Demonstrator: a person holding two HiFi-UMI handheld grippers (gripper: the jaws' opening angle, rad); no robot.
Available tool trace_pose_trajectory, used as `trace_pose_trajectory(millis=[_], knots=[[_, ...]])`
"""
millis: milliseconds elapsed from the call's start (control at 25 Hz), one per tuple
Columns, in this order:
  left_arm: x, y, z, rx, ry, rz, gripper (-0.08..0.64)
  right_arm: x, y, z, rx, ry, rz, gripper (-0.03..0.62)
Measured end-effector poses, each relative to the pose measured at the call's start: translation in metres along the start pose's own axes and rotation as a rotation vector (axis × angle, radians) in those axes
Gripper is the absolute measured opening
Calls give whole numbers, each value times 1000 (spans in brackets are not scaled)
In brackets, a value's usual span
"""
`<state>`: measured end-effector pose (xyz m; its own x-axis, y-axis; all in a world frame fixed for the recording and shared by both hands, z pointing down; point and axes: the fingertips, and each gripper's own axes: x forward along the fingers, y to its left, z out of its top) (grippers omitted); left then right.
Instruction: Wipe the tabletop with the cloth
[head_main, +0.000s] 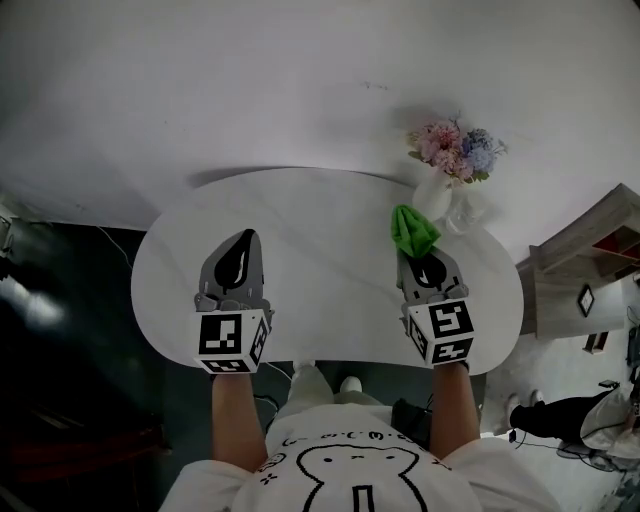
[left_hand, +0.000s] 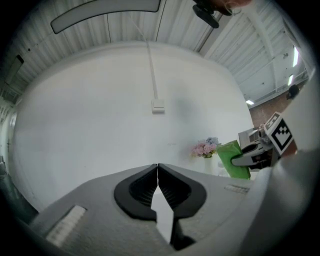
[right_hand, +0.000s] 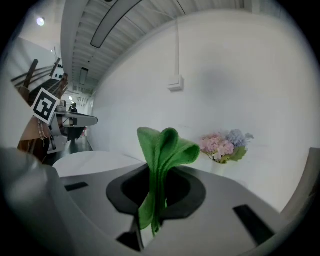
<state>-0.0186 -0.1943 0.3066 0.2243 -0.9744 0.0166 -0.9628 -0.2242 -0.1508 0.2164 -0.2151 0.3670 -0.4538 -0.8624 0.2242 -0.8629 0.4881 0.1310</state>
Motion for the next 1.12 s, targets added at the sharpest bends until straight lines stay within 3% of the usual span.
trace_pose_trajectory(millis=[640,1120], knots=[[70,58,-24,-38,37,-106,18,109,-28,-49,-28,270,-113,48],[120,92,-51,-83,71,-187,18,184,-60,-94,144,447,-236,48]])
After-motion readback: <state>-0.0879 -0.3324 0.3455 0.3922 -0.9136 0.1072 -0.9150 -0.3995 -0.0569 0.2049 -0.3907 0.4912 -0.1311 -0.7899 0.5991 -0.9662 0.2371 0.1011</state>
